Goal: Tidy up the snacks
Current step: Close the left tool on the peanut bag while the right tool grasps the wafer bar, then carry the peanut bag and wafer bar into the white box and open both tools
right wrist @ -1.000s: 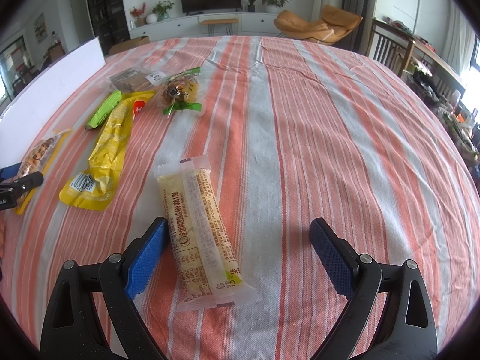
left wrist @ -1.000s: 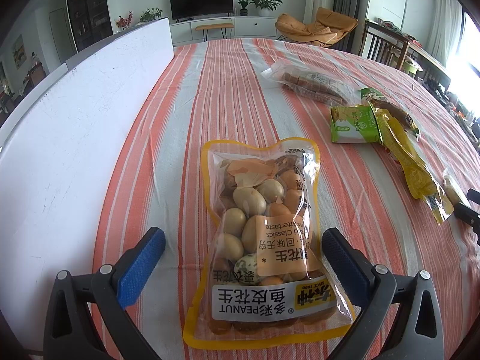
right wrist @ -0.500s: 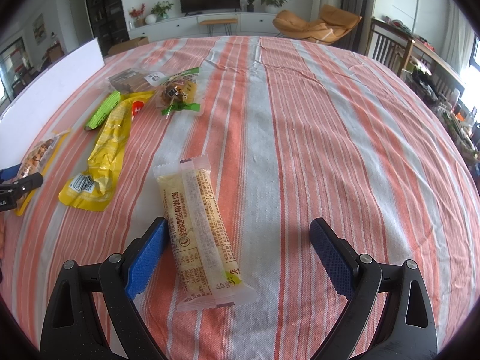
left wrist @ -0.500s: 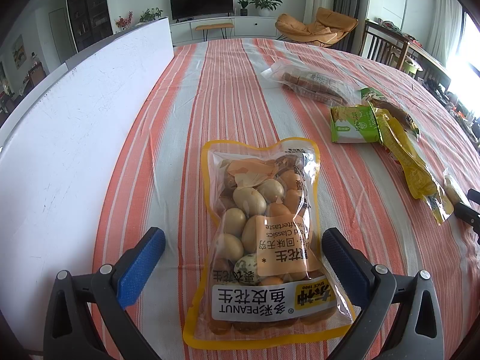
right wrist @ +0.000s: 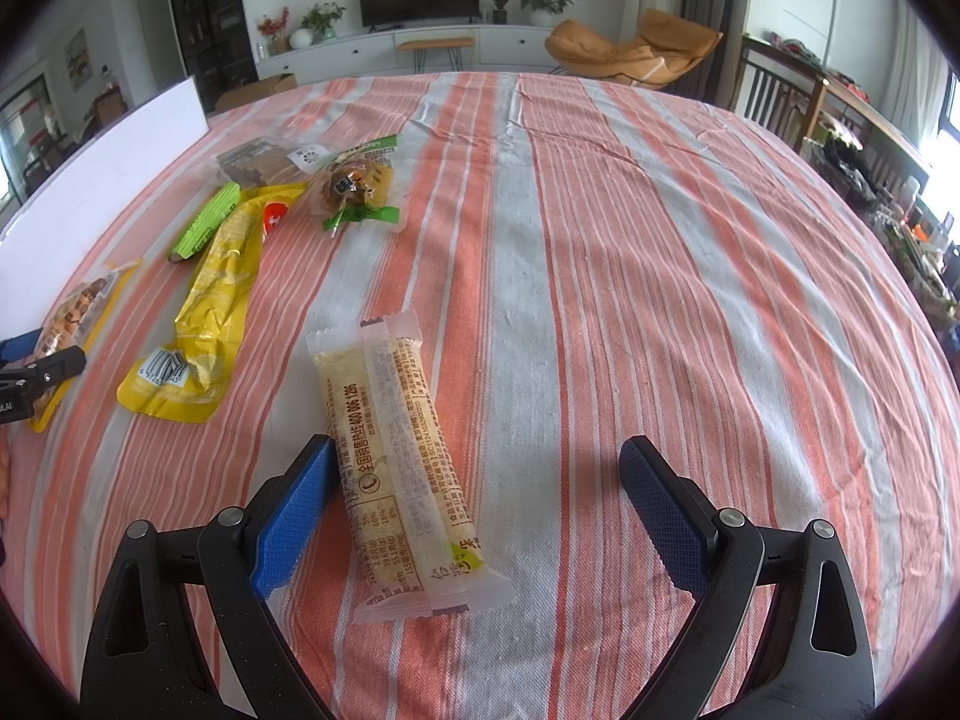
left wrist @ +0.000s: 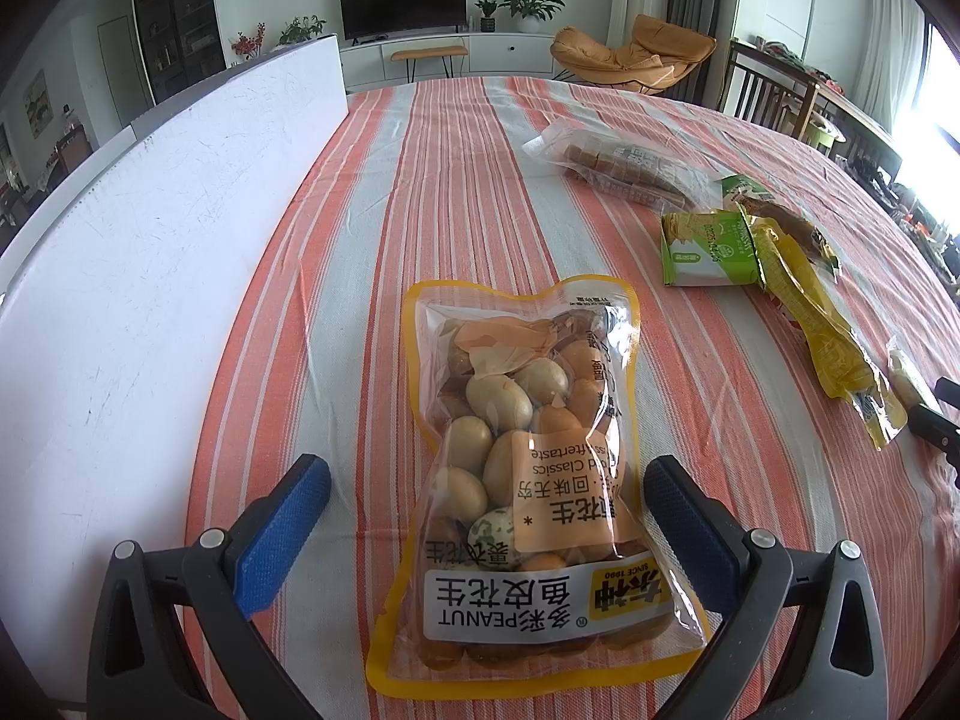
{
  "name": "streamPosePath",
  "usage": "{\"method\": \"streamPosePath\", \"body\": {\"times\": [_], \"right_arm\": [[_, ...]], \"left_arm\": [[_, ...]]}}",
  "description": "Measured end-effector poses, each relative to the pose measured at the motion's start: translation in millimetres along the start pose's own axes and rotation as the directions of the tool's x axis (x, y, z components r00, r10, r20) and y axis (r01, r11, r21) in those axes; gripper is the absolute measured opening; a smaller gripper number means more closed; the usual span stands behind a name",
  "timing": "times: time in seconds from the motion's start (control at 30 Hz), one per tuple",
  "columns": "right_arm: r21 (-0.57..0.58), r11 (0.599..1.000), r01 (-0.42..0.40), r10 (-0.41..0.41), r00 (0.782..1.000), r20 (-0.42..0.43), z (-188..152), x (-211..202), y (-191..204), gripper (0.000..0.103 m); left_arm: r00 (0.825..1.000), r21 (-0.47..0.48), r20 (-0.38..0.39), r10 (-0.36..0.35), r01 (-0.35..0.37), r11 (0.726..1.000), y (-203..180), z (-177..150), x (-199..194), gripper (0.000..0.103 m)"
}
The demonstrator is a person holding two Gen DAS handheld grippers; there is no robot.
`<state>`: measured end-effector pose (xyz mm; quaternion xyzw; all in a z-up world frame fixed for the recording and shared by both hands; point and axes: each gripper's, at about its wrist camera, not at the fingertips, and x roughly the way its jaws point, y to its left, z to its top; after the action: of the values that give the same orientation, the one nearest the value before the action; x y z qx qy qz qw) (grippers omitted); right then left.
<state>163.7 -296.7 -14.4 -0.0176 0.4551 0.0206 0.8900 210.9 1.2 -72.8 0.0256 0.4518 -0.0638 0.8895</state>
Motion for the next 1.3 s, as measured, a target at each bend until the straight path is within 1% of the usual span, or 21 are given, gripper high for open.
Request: {"method": "streamPosePath", "body": {"times": [0.6,0.7,0.77,0.83,0.9,0.93,0.97,1.03,1.07,1.1,1.13,1.17,1.2,1.27,1.3], "right_arm": [[0.002,1.0,0.0,0.0,1.0,0.001,0.0,-0.1,-0.2,0.096],[0.011,1.0,-0.014,0.014,1.0,0.004,0.4,-0.1,-2.0,0.096],[0.011,0.999,-0.041,0.041,0.999,-0.003,2.9,0.0,-6.5,0.096],[-0.013,0.998,-0.059,0.057,0.994,-0.092,13.1,3.6,-8.2,0.096],[-0.014,0.996,-0.091,0.087,0.979,-0.183,25.0,6.2,-7.2,0.095],[-0.021,0.993,-0.116,0.108,0.97,-0.216,30.8,6.5,-3.9,0.095],[-0.049,0.991,-0.127,0.111,0.963,-0.247,36.5,7.4,1.9,0.094],[-0.114,0.986,-0.118,0.079,0.95,-0.301,44.3,11.7,14.5,0.093],[-0.129,0.985,-0.116,0.068,0.943,-0.325,45.9,14.4,18.2,0.091],[-0.137,0.984,-0.112,0.058,0.937,-0.345,46.8,16.9,21.1,0.067],[-0.148,0.984,-0.099,0.041,0.935,-0.353,48.1,17.3,23.9,0.045],[-0.151,0.984,-0.092,0.035,0.938,-0.345,50.1,15.1,24.8,0.03],[-0.135,0.987,-0.087,0.034,0.935,-0.352,51.3,13.4,23.3,0.03],[-0.089,0.992,-0.09,0.054,0.939,-0.339,51.8,5.4,17.9,0.03],[-0.058,0.993,-0.101,0.077,0.942,-0.325,52.3,-0.1,13.1,0.03]], "left_arm": [[1.0,0.0,0.0,0.0,0.0,1.0,0.2,-0.3,-0.5,0.103],[1.0,0.009,-0.001,-0.003,0.003,1.0,0.0,-0.1,-1.3,0.103],[0.999,0.033,-0.043,-0.022,0.023,0.999,1.0,3.9,-0.6,0.103],[0.993,0.051,-0.11,-0.031,0.037,0.998,1.8,9.1,0.5,0.103],[0.988,0.062,-0.152,-0.035,0.045,0.997,1.1,11.3,-0.1,0.102],[0.987,0.069,-0.159,-0.035,0.046,0.997,-0.2,11.7,-1.3,0.101],[0.986,0.078,-0.165,-0.033,0.046,0.996,-2.0,11.7,-2.1,0.096],[0.984,0.086,-0.173,-0.045,0.061,0.994,-6.0,12.1,-5.1,0.086],[0.985,0.088,-0.166,-0.048,0.063,0.994,-6.8,12.0,-6.8,0.073],[0.986,0.092,-0.155,-0.053,0.068,0.993,-7.7,12.4,-9.8,0.065],[0.986,0.089,-0.156,-0.053,0.068,0.994,-7.7,12.0,-10.9,0.064],[0.986,0.076,-0.153,-0.064,0.076,0.994,-6.3,10.7,-12.1,0.062],[0.986,0.064,-0.147,-0.076,0.086,0.994,-4.5,8.8,-14.8,0.062],[0.986,0.039,-0.13,-0.102,0.108,0.993,-0.5,4.0,-24.6,0.062],[0.984,0.004,-0.116,-0.136,0.137,0.991,4.2,1.6,-33.3,0.062]]}}
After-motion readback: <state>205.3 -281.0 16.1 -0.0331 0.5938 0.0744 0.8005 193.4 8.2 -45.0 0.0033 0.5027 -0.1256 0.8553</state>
